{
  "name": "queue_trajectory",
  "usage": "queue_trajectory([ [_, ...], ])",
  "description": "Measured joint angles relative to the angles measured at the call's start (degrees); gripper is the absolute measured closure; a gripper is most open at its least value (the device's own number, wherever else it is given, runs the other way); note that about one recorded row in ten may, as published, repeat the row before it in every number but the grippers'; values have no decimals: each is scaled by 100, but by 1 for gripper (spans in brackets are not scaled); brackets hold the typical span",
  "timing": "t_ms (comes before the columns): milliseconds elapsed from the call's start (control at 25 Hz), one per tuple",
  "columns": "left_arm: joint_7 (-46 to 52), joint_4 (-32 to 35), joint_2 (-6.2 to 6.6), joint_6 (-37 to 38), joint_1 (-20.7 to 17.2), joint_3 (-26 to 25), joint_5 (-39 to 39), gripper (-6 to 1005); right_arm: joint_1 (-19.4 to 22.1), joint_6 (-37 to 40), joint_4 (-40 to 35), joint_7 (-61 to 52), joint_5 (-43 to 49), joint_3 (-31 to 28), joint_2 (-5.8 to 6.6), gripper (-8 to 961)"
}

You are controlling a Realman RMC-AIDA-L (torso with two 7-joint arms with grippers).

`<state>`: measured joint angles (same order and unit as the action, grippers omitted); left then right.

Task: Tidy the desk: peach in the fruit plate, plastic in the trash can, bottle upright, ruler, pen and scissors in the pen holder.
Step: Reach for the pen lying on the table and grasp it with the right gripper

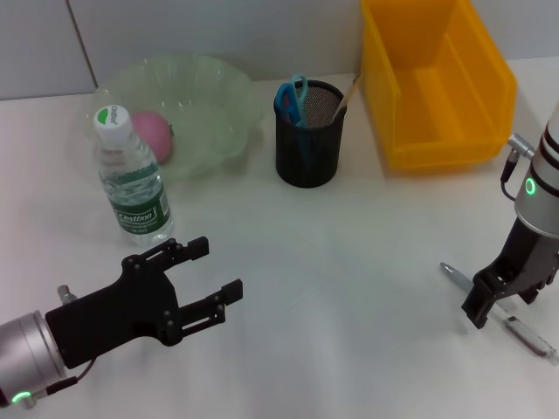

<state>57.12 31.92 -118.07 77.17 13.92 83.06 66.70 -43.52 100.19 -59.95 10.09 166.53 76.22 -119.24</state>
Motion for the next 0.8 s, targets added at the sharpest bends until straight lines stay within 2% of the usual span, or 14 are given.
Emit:
queue_trajectory([
  [800,83,-33,-9,-99,2,-36,1,215,167,-363,-10,346,-124,30,3,167],
])
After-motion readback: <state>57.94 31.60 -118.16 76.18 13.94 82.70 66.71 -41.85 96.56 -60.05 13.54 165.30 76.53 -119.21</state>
